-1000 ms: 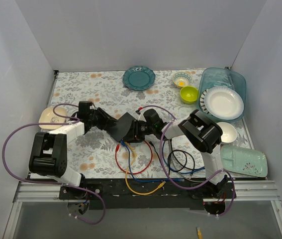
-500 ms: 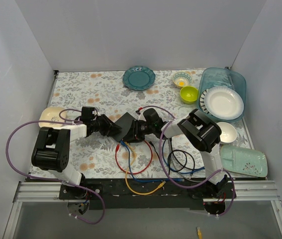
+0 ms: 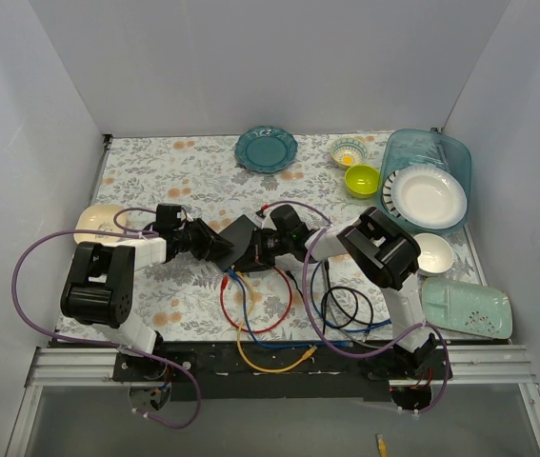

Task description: Pull the plug from the switch port

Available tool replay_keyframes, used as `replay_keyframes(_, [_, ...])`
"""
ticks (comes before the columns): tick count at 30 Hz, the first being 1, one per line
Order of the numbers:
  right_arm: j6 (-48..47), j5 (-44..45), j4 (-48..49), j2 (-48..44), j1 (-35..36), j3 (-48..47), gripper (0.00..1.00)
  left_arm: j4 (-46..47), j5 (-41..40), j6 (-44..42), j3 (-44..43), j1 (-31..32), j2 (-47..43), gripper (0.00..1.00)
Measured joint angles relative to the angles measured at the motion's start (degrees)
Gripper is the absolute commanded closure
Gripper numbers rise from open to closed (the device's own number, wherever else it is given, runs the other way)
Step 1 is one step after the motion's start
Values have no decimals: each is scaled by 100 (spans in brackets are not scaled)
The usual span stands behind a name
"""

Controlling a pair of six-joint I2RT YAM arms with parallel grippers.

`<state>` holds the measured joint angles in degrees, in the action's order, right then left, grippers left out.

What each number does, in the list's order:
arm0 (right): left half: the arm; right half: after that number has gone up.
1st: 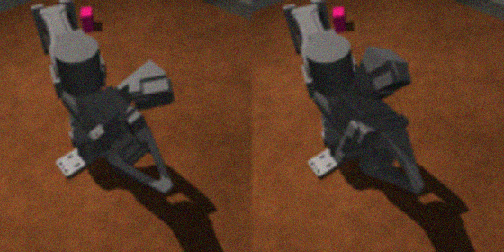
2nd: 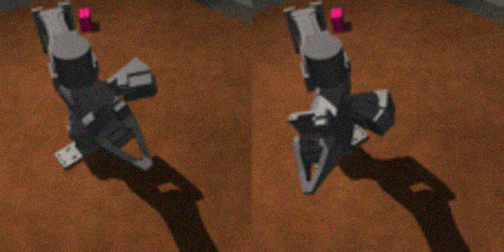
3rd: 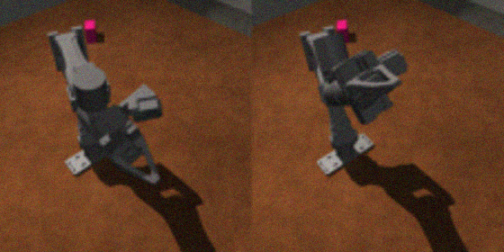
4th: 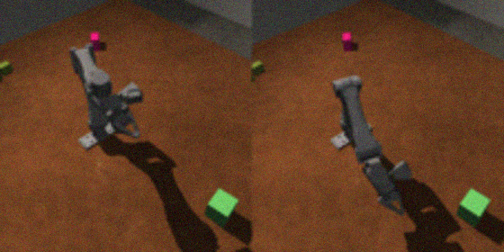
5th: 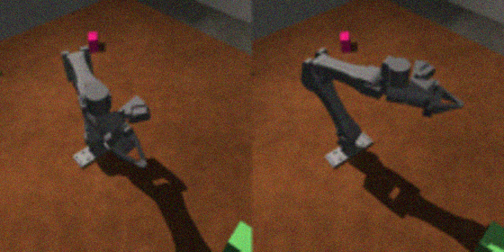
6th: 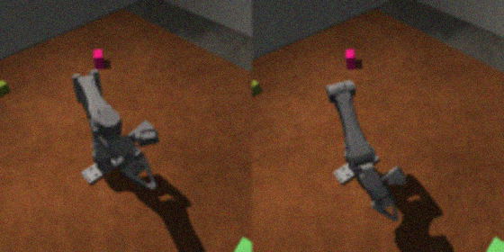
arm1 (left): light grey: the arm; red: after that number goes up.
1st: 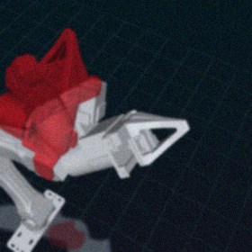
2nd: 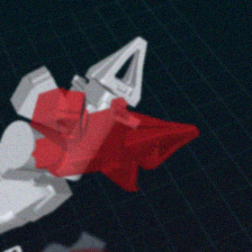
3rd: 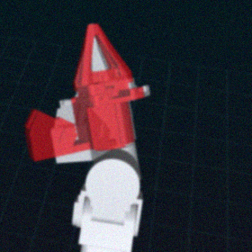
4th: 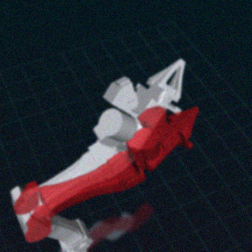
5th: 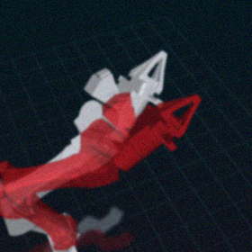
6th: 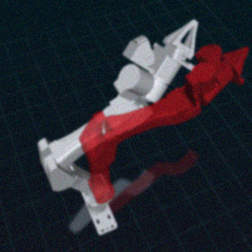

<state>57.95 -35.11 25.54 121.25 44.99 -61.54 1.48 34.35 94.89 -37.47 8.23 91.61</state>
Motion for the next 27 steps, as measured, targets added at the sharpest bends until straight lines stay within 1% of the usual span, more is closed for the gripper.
replay_keyframes(2, [-72,-28,9,11,2,-17,99,28,15,0,15,0,0,76])
replay_keyframes(5, [-175,-48,46,11,2,0,99,63,35,2,31,-2,11,76])
replay_keyframes(7, [-240,-42,234,7,2,127,99,92,66,7,37,-2,28,76])
replay_keyframes(11, [-326,-122,494,-142,4,533,99,155,122,4,37,-2,72,76])
replay_keyframes(18, [-376,-212,651,-577,-7,1263,99,181,149,2,37,-2,94,76])
replay_keyframes(20, [-409,-66,590,-828,-63,1519,99,179,149,2,37,-4,94,76])
replay_keyframes(22, [-494,208,326,-1252,-210,1862,99,177,151,0,35,-13,94,76])
replay_keyframes(26, [-903,1202,-688,-2173,-876,2170,99,151,149,-26,15,-17,94,76])
replay_keyframes(27, [-1032,1429,-890,-2321,-1008,2173,90,129,149,-42,2,-17,94,76])
